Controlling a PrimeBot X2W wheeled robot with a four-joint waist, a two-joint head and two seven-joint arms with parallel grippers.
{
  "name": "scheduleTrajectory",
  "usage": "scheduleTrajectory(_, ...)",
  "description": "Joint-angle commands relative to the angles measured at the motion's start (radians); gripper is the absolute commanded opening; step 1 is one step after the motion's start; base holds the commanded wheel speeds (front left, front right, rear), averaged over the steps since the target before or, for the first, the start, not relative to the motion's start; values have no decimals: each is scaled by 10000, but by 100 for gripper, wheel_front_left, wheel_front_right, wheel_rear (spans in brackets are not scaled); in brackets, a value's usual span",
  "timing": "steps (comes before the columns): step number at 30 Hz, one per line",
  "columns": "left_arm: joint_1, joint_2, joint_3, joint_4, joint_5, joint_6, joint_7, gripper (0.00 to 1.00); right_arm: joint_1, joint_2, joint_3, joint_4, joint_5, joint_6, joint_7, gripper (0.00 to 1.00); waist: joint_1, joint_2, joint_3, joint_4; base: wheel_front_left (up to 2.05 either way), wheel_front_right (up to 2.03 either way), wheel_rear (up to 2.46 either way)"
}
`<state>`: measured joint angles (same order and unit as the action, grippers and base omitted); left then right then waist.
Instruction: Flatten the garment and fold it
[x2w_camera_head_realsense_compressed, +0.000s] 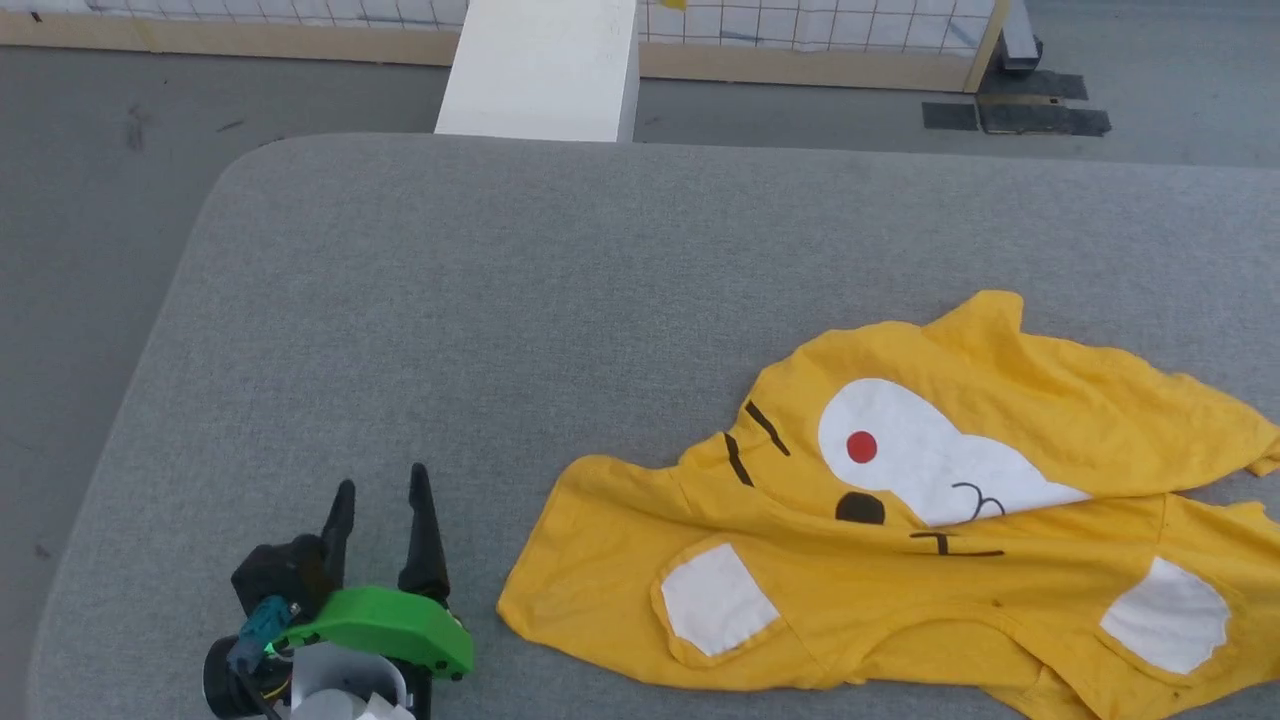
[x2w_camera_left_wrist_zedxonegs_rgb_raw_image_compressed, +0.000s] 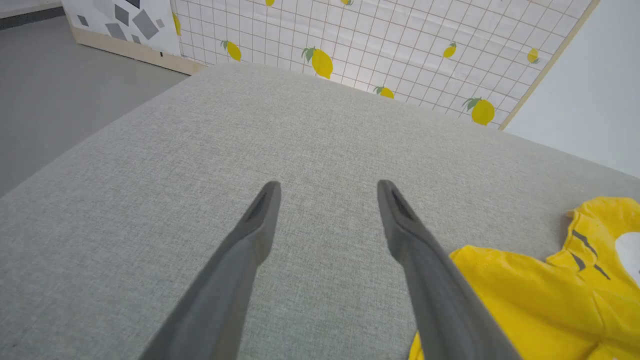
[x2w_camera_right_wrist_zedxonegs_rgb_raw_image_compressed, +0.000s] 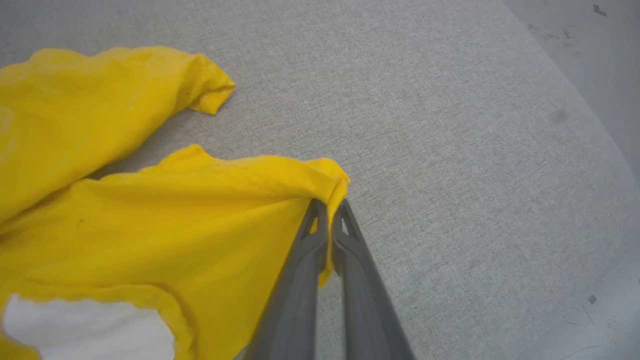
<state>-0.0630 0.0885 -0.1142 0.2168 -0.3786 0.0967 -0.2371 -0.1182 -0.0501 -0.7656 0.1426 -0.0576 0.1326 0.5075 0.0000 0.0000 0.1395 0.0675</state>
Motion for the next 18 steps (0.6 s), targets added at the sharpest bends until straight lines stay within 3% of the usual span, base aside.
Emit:
scheduleTrajectory(1, -123, 82, -60, 54, 117, -107, 85, 100, -186, -1, -81, 162, 33, -19, -116, 0, 0, 0, -80, -64, 0, 0, 0)
scheduleTrajectory(2, -101, 115, -121, 83, 108, -173, 159, 100, -185, -1, -92, 252, 54, -19, -223, 0, 0, 0, -126, -99, 0, 0, 0)
scheduleTrajectory(3, -74, 147, -174, 108, 100, -229, 244, 100, -159, -1, -9, 307, 75, -19, -354, 19, 0, 0, -171, -130, 0, 0, 0)
scheduleTrajectory(4, -34, 199, -243, 132, 101, -298, 349, 100, -121, -1, 105, 407, 224, -19, -511, 99, 0, 0, -235, -163, 0, 0, 0)
scheduleTrajectory(9, 245, 556, -663, 68, 154, -701, 1067, 100, 456, -1, 1161, 393, 751, -19, -1720, 100, 0, 0, -553, -261, 0, 0, 0)
scheduleTrajectory(14, 692, 1068, -1315, -263, 257, -1104, 2684, 100, 1401, -1, 2476, -225, 1281, -19, -3088, 100, 0, 0, -780, -346, 0, 0, 0)
scheduleTrajectory(18, 958, 1161, -1600, -492, 72, -1119, 4008, 100, 1996, -1, 3200, -776, 1655, -19, -3620, 100, 0, 0, -846, -434, 0, 0, 0)
